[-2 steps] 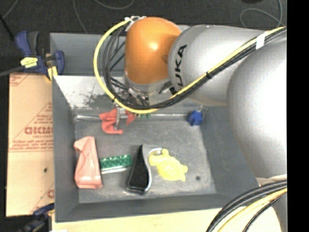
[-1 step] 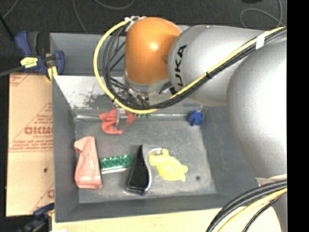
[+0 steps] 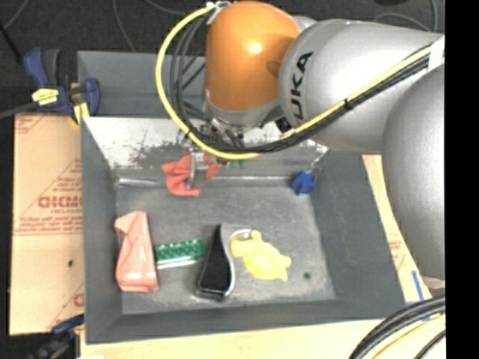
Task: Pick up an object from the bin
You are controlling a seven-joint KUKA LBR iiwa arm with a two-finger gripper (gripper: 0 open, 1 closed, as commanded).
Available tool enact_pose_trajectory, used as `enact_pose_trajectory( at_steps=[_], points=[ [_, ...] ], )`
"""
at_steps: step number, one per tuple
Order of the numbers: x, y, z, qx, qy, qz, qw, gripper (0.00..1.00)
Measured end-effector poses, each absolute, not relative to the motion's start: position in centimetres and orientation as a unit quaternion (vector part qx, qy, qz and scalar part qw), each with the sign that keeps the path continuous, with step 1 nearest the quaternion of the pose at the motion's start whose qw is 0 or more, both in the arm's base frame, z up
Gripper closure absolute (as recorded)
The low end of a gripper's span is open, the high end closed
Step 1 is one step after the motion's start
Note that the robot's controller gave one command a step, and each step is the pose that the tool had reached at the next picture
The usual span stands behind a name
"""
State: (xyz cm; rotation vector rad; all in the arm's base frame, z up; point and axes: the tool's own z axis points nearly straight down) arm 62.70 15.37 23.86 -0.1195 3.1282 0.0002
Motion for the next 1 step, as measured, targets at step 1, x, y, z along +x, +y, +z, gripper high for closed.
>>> enact_pose_trajectory(
  at_steps=[1],
  points=[
    [62.53,15.48,32.70,-0.056,0.998,0.000,0.010,1.00]
  ],
)
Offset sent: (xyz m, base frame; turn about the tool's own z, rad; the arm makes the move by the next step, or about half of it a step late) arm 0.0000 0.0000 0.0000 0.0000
